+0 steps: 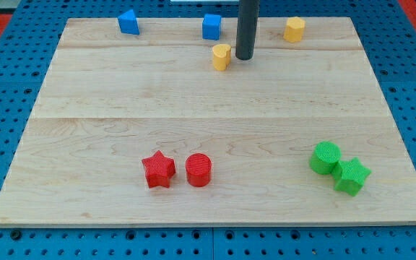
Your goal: Tap the red blocks slightly to the top side
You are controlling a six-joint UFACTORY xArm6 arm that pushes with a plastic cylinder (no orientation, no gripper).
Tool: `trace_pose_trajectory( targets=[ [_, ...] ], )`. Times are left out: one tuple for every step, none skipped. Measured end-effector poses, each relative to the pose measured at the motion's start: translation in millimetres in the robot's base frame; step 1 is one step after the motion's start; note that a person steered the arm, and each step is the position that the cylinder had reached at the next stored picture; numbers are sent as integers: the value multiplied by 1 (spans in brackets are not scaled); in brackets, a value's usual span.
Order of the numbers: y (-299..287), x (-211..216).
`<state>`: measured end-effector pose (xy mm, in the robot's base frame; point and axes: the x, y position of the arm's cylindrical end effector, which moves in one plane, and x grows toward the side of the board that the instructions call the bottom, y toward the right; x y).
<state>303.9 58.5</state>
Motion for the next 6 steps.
trace_pose_trajectory(
  targets=[
    [-49, 0],
    [-65, 0],
    [-23, 56],
    [-9, 141],
    [12, 232],
    [5, 304]
  ],
)
